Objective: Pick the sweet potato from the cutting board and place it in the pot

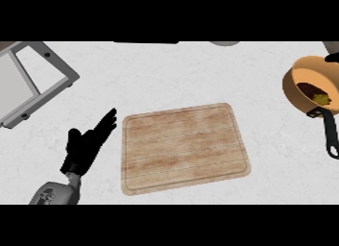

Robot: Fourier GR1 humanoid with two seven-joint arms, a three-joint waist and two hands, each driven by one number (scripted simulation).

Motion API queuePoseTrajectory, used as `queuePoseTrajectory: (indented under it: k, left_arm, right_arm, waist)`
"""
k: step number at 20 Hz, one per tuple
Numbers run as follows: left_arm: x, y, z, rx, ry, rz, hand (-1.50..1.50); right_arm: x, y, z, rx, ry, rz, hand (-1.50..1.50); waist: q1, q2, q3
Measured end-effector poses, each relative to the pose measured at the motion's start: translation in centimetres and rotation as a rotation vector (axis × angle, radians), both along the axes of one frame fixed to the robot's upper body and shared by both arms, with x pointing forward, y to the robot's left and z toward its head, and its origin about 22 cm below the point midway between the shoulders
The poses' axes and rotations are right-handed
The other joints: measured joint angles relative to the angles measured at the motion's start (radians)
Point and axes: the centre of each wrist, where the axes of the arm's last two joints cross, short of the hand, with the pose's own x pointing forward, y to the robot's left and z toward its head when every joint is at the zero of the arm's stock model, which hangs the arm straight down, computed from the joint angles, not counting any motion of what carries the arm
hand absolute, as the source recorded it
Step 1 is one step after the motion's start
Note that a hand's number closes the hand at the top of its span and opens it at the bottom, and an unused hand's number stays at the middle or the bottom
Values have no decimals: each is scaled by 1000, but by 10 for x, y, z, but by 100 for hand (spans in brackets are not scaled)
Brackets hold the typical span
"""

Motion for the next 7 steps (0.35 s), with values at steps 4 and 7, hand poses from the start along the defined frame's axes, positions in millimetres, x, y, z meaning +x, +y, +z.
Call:
queuePoseTrajectory:
  k: [4, 7]
  left_arm:
    - [-2, 7, 1, 9, -4, -6, 0]
    - [0, 6, 4, 5, -11, -11, 0]
  right_arm:
    - [-16, -30, 14, 133, -102, -105, -150]
    - [-32, -54, 20, 209, -157, -142, -150]
  waist:
    - [4, 2, 0]
    - [6, 4, 1]
